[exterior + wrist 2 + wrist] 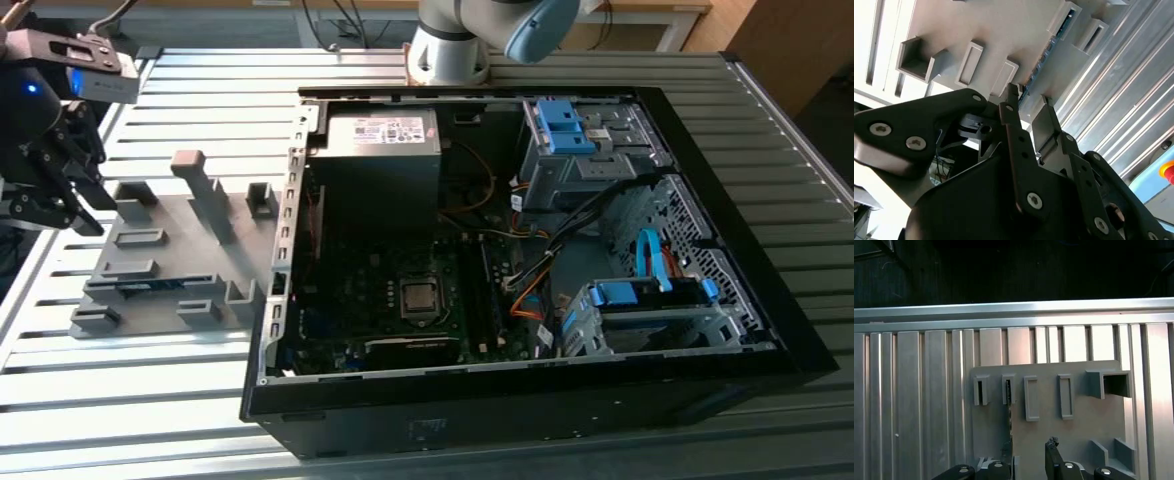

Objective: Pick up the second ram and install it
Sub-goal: 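Pick up the second ram and move it above second insertion slot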

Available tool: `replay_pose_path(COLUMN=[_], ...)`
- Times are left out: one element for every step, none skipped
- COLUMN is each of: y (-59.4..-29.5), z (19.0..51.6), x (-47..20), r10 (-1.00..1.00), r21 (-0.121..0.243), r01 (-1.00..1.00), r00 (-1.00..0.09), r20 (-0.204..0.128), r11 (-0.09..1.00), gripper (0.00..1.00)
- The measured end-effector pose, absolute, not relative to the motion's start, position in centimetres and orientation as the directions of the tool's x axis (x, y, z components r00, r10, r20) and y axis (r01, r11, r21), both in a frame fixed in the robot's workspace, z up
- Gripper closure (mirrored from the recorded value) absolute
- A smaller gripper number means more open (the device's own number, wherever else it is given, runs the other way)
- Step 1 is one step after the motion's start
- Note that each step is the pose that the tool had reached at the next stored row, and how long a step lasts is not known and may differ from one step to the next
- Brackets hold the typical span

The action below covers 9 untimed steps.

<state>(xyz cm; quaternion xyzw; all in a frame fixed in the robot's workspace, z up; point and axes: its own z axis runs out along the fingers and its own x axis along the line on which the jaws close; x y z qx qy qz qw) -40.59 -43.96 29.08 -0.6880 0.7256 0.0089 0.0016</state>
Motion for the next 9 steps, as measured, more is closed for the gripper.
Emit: replay_pose_path(y=[-43.97, -43.98, -44.0, -44.02, -44.05, -44.08, -44.1, -44.13, -44.15], z=[28.9, 28.72, 28.55, 28.39, 28.25, 28.16, 28.08, 28.0, 27.94], x=[-40.6, -40.62, -40.64, -40.66, -40.69, -40.71, -40.73, -40.75, -40.76], r10=[-0.998, -0.998, -0.998, -0.998, -0.998, -0.998, -0.998, -0.998, -0.998], r21=[0.011, 0.011, 0.011, 0.011, 0.011, 0.01, 0.009, 0.008, 0.008], r01=[-0.999, -0.999, -0.999, -0.999, -0.999, -0.999, -0.999, -0.999, -0.999], r00=[-0.053, -0.053, -0.053, -0.053, -0.053, -0.053, -0.053, -0.053, -0.053], r20=[-0.015, -0.015, -0.015, -0.015, -0.015, -0.015, -0.015, -0.015, -0.015], r11=[0.053, 0.053, 0.053, 0.053, 0.053, 0.053, 0.053, 0.053, 0.053], gripper=[0.61, 0.61, 0.61, 0.61, 0.61, 0.61, 0.61, 0.61, 0.61])
